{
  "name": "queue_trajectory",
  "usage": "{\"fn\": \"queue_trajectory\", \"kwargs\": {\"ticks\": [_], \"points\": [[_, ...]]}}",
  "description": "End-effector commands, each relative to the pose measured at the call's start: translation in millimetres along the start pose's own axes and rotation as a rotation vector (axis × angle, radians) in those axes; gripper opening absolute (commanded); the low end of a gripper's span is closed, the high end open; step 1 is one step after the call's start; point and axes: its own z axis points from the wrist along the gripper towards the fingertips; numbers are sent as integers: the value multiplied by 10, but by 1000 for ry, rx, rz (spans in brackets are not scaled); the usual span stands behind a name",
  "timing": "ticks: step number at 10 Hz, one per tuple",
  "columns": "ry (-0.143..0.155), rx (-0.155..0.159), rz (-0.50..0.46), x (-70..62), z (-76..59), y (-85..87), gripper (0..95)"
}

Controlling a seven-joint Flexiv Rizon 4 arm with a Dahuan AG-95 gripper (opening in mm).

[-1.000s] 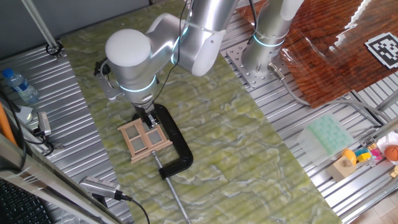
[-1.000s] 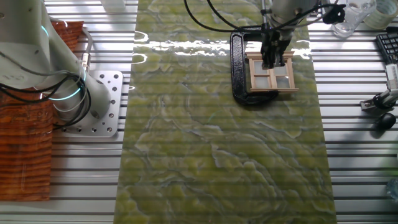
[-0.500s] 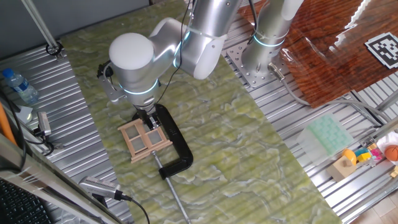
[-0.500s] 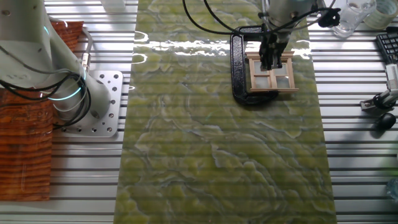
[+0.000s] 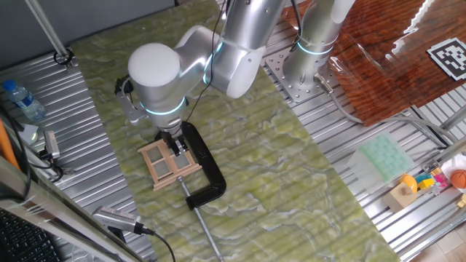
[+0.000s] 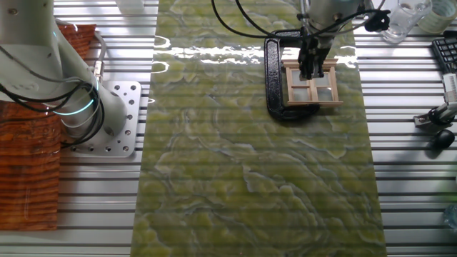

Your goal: Open a sliding window

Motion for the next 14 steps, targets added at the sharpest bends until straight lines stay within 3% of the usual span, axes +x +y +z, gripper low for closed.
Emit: {"fn": "queue_trajectory", "kwargs": {"ticks": [1,6,7,10,11,14], "points": [[0,-3,-14,14,12,4,0],[1,-12,-20,21,94,12,0],[2,-10,-17,21,94,12,190],[2,-7,-7,14,89,15,190],[3,-8,3,14,91,15,0],[-1,-8,9,17,135,10,0]]}}
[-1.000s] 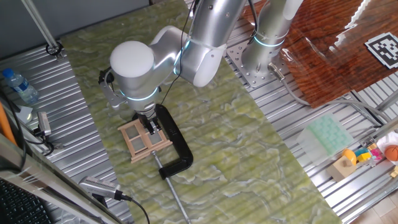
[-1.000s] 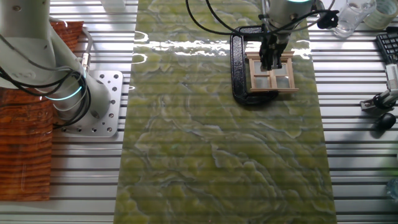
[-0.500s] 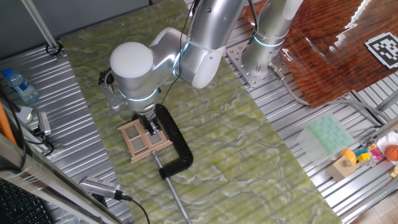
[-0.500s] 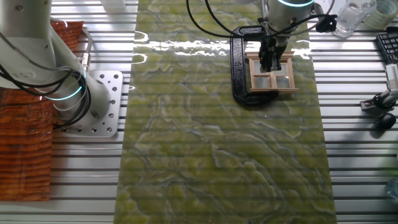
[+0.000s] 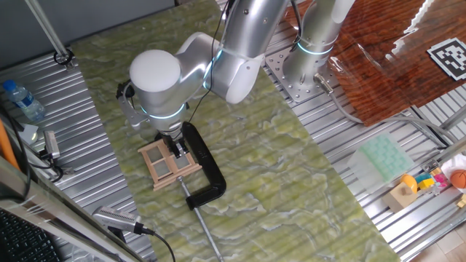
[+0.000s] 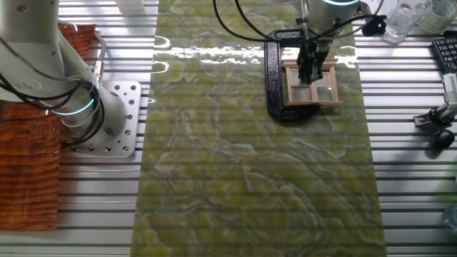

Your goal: Open a sliding window

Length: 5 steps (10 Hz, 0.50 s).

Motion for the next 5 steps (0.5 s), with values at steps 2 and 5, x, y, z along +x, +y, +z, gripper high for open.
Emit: {"fn": "queue_trajectory", "kwargs": {"ticks": [2,5], "points": [[-3,1,-1,0,16,-1,0],[-4,-5,21,-37,-4,23,0]]}}
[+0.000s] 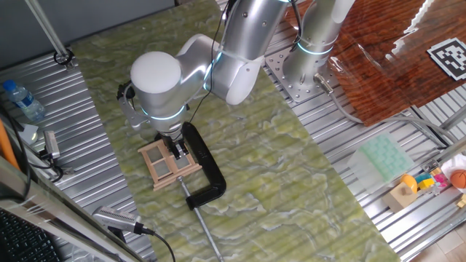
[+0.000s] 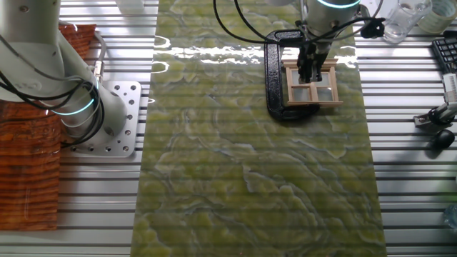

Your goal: Open a sliding window

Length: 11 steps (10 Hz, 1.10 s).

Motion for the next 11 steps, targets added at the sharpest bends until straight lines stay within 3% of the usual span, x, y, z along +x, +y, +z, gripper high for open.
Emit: {"fn": "queue_trajectory", "kwargs": {"ticks": [1,4,11], "points": [[4,-4,26,-47,-4,33,0],[9,-9,34,-43,69,48,0],[25,-22,50,-40,76,51,0]]}}
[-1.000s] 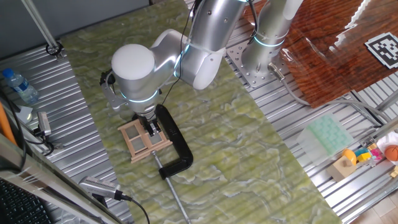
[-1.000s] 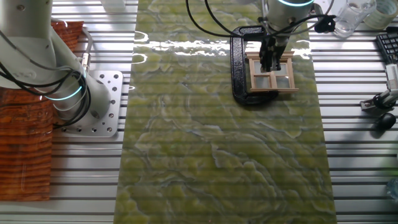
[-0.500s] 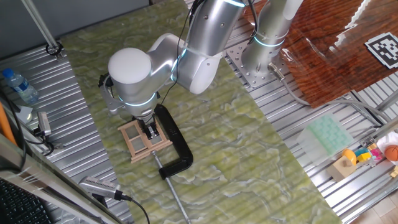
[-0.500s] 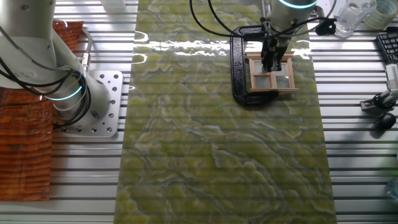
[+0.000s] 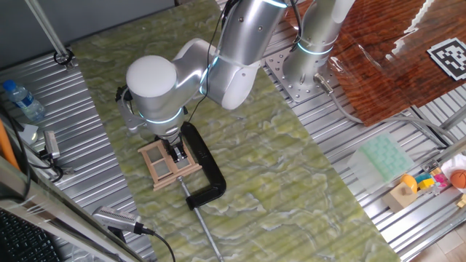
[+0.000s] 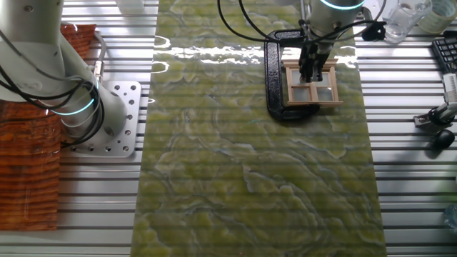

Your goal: Open a sliding window

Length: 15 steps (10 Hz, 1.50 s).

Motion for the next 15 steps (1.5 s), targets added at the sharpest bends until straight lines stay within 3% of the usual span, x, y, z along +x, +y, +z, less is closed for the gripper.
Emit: {"fn": "queue_trajectory", "kwargs": {"ticks": [1,2,15], "points": [[7,-17,12,1,-3,5,0],[10,-26,19,12,0,16,0],[-2,-8,19,57,68,48,0]]}}
